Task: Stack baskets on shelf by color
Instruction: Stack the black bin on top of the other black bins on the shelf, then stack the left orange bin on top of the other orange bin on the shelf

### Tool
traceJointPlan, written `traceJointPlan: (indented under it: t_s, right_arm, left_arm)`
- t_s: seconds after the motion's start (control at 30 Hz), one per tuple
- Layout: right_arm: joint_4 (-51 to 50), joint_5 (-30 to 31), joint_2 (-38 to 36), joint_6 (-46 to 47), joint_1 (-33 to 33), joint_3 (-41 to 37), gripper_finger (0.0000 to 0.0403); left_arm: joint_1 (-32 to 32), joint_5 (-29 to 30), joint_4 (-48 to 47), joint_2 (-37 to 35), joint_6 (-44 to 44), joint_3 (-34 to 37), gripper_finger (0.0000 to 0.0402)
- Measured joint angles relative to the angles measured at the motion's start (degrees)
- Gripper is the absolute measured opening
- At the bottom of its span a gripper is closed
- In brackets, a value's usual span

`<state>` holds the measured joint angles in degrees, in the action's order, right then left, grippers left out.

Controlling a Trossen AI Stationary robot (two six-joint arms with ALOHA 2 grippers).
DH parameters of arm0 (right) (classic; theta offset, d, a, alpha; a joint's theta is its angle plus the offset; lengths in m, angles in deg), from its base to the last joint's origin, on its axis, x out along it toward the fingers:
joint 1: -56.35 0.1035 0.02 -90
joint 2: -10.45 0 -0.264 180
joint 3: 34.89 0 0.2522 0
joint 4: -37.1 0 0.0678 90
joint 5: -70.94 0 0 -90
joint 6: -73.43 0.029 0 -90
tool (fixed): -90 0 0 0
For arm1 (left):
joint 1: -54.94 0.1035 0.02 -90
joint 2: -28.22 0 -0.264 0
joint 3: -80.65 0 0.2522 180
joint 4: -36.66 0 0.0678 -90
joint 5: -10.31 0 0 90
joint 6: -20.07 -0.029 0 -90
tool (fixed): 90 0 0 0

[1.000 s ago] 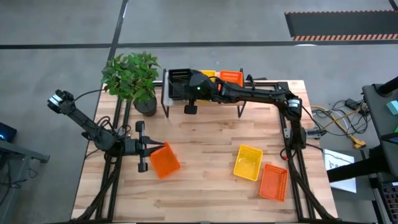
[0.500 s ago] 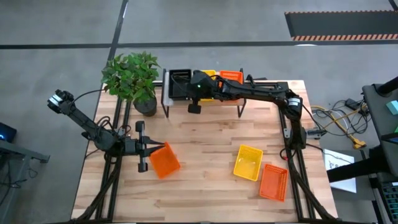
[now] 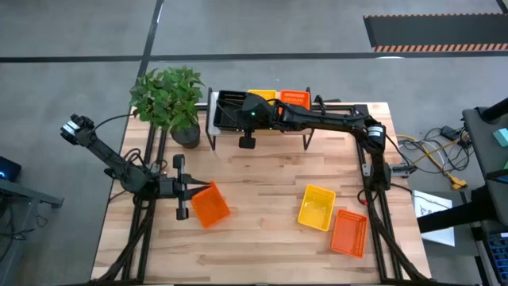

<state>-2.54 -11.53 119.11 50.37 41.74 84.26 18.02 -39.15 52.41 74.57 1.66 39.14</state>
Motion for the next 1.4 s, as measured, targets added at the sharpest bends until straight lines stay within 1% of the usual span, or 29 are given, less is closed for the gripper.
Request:
traceJointPlan:
  t_s: [0.27, 0.47, 0.6, 0.73, 0.87, 0.97, 1.03, 1.27, 1.33, 1.4]
  right_arm:
    - [-1.6, -0.7, -0.3, -0.6, 2.5, 2.1, 0.0009]
    - [-6.0, -6.5, -0.2, 0.2, 3.9, 2.1, 0.0009]
    - [-9.9, -5.9, -0.1, 0.2, 3.7, 1.3, 0.0009]
    - [-9.8, -3.4, -0.1, 1.3, 2.5, 0.6, 0.0009]
    - [-8.4, -2.2, 0.1, 3.5, 1.8, 0.6, 0.0009]
    - [-8.3, 1.2, 0.2, 3.6, 1.9, 0.6, 0.0009]
    - [-8.3, 2.2, 0.2, 3.6, 1.9, 0.6, 0.0009]
    - [-8.5, 2.3, 0.1, 3.1, 2.8, 0.6, 0.0009]
    - [-8.8, 0.9, -0.2, 3.8, 3.7, 0.5, 0.0009]
    - [-9.7, -1.8, -0.7, 4.4, 4.9, 0.5, 0.0009]
  left_arm:
    - [0.0, 0.0, 0.0, 0.0, 0.0, 0.0, 0.0008]
    - [0.0, 0.0, 0.0, 0.0, 0.0, 0.0, 0.0008]
    - [0.0, 0.0, 0.0, 0.0, 0.0, 0.0, 0.0008]
    - [0.0, 0.0, 0.0, 0.0, 0.0, 0.0, 0.0008]
    - [0.0, 0.0, 0.0, 0.0, 0.0, 0.0, 0.0008]
    - [0.0, 0.0, 0.0, 0.0, 0.0, 0.0, 0.0008]
    - [0.0, 0.0, 0.0, 0.0, 0.0, 0.0, 0.0008]
    - [0.0, 0.0, 0.0, 0.0, 0.0, 0.0, 0.0008]
    - [0.0, 0.0, 0.0, 0.0, 0.0, 0.0, 0.0008]
    - [0.0, 0.0, 0.0, 0.0, 0.0, 0.0, 0.0008]
